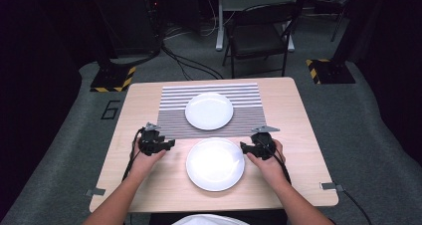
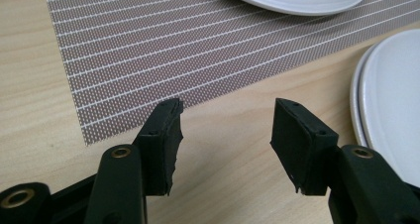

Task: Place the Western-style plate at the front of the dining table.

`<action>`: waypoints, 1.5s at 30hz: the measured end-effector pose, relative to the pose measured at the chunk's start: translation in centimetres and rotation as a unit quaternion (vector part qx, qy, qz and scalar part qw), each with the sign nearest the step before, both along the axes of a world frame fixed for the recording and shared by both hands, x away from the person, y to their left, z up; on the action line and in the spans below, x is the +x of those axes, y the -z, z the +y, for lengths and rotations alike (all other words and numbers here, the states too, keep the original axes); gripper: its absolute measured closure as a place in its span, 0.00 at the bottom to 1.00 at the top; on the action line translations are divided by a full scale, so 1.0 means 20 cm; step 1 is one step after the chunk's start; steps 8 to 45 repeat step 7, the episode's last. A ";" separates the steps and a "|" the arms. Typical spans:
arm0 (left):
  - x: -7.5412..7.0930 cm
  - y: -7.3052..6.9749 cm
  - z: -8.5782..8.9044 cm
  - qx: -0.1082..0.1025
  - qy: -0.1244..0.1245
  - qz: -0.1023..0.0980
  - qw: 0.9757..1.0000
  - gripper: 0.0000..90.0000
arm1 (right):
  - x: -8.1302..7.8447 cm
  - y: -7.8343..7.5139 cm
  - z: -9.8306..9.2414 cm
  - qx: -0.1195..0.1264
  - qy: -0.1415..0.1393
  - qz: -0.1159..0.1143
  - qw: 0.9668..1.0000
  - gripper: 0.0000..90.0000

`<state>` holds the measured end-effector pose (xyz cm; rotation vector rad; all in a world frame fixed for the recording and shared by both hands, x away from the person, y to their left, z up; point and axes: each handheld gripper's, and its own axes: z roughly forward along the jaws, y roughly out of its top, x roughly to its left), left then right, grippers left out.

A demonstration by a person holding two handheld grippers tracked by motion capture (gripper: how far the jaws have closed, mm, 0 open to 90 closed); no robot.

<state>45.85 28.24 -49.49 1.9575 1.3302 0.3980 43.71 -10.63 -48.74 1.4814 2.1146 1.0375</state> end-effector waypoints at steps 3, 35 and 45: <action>0.01 0.02 0.00 0.010 0.000 0.006 1.000 0.48 | -0.01 0.01 0.01 -0.008 -0.004 0.000 1.000 0.47; 0.03 0.04 0.00 0.008 0.001 0.007 1.000 0.46 | 0.00 0.03 0.01 -0.018 -0.001 -0.005 1.000 0.47; 0.03 0.04 0.00 0.008 0.001 0.007 1.000 0.46 | 0.00 0.03 0.01 -0.018 -0.001 -0.005 1.000 0.47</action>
